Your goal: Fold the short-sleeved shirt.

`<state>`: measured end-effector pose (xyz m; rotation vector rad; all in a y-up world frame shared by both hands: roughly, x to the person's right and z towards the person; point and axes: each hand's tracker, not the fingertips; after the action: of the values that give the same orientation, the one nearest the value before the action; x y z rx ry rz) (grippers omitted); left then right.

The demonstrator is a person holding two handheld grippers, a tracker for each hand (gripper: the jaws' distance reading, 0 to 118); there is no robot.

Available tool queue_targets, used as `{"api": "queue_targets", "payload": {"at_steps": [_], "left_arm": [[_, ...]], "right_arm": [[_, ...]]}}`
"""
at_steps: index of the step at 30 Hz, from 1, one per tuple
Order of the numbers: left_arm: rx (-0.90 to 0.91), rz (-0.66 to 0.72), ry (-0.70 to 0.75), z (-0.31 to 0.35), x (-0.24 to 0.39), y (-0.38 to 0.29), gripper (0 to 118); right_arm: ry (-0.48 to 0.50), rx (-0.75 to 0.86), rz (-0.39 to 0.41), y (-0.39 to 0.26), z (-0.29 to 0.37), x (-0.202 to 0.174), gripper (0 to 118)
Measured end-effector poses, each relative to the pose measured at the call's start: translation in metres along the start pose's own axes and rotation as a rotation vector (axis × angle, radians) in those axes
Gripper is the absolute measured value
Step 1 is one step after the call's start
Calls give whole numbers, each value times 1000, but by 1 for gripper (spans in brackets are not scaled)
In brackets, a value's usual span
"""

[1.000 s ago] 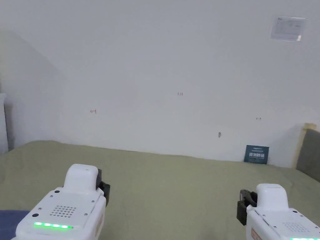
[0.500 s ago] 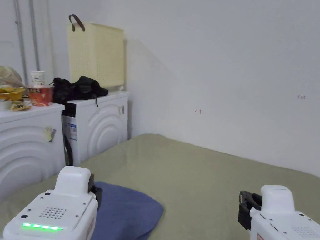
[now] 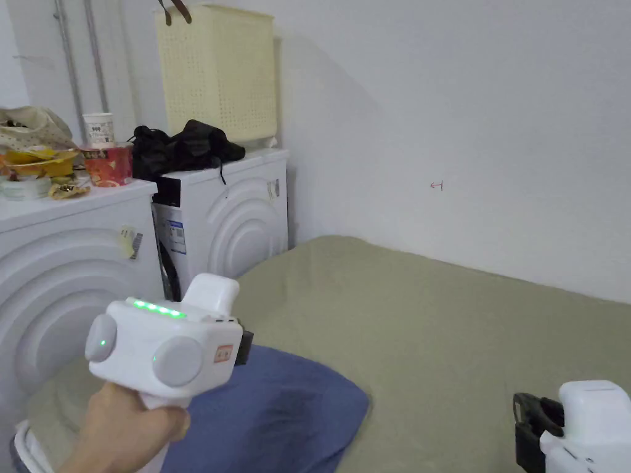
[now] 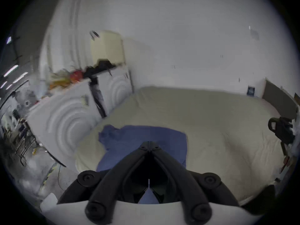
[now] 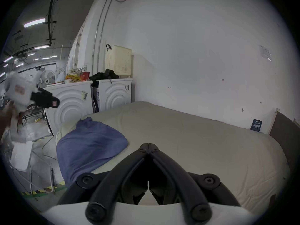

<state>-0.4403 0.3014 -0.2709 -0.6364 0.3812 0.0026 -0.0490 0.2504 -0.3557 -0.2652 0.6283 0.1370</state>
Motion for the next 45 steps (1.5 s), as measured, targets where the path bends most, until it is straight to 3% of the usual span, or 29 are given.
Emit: {"api": "queue_targets", "payload": {"at_steps": [3, 4, 6, 7, 8, 11, 13, 14, 16, 17, 18, 20, 22, 25, 35, 39, 45], "left_arm": [[-262, 47, -245, -80, -8, 32, 0], [-342, 38, -272, -106, -6, 37, 6], [-532, -11, -266, -156, 3, 36, 83], [-592, -30, -250, -178, 8, 31, 112], [-647, -71, -216, -201, 14, 23, 118], [-667, -107, -159, -244, 23, 4, 118], [-678, -54, -162, -266, 21, -8, 117], [-692, -16, -178, -276, 19, -15, 111], [-717, 14, -227, -286, 19, -25, 86], [-724, 4, -235, -288, 20, -29, 56], [-734, -10, -235, -290, 21, -31, 36], [-747, -93, -159, -293, 25, -41, 22], [-712, -31, -200, -288, 22, -40, 2], [-661, 47, -212, -278, 17, -33, 2], [-454, 108, -313, -227, 18, 27, 1], [-407, 87, -392, -209, 49, 59, 1], [-325, -45, -512, -163, 157, 103, 1]], "right_arm": [[-15, -39, -12, -14, -22, 12, 0], [-27, -57, -12, -20, -29, 16, 0], [-48, -93, -26, -34, -43, 24, 0], [-50, -115, -37, -40, -49, 29, 0], [-54, -146, -48, -47, -57, 34, 0], [-74, -193, -54, -65, -73, 42, 0], [-80, -213, -52, -74, -80, 47, 0], [-81, -218, -54, -78, -82, 49, 0], [-84, -227, -53, -82, -85, 53, 0], [-86, -232, -54, -84, -86, 55, 0], [-88, -236, -54, -86, -87, 56, 0], [-90, -243, -56, -88, -89, 57, 0], [-94, -244, -53, -88, -86, 57, 0], [-89, -241, -59, -91, -83, 58, 0], [-113, -259, -87, -96, -66, 73, 0], [-199, -267, -105, -92, -45, 98, 0], [-359, -257, -120, -83, 6, 147, 0]]}}
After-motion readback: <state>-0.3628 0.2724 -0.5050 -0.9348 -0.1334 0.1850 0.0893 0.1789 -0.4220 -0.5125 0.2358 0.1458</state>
